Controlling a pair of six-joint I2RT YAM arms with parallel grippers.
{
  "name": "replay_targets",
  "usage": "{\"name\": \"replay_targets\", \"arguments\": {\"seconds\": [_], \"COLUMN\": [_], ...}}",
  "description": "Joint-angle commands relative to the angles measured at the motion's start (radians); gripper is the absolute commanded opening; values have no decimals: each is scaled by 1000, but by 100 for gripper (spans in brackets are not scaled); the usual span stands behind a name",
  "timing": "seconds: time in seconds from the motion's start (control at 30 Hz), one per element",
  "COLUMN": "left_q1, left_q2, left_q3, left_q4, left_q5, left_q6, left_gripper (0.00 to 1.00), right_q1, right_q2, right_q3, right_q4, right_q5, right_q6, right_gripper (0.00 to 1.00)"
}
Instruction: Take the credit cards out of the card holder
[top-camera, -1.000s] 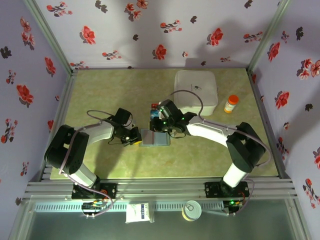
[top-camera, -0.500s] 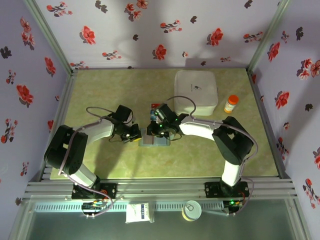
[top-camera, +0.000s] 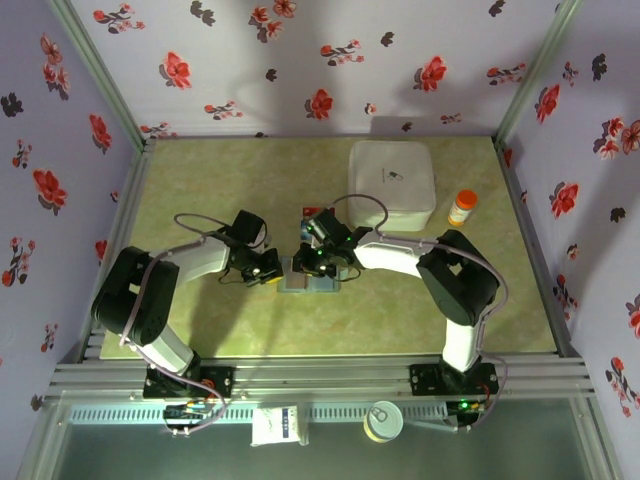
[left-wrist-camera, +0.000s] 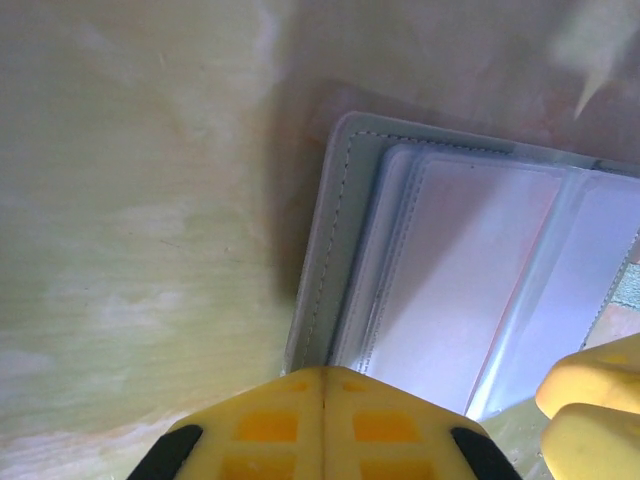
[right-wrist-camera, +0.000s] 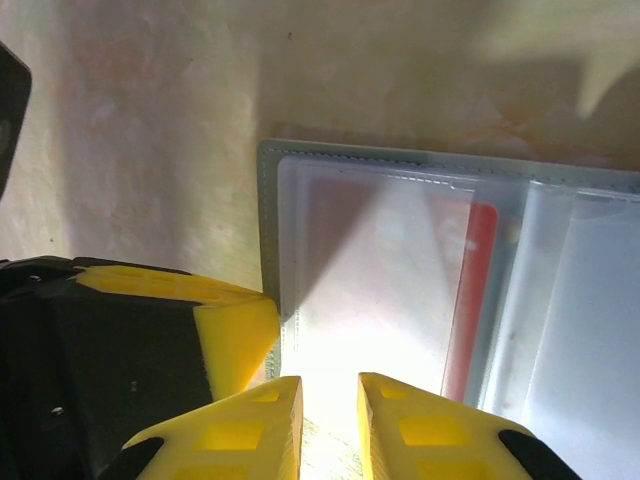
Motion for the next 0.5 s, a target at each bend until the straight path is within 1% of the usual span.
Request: {"name": "replay_targets", "arguments": {"seconds": [0.0,0.47], "left_q1": [6,7], "left_q2": [9,2], "left_q3": [-6,-6], "left_q4": [-21,-26], "left_q5": [-16,-16], "left_q6": [27,28], "left_gripper": [5,5], "right_q1": [9,9], "right_q2": [30,53], "right_q3": [32,29], "right_q4": [-31,-22], "right_q5": [6,2], "right_q6": [24,27], "right_gripper": [22,23]}}
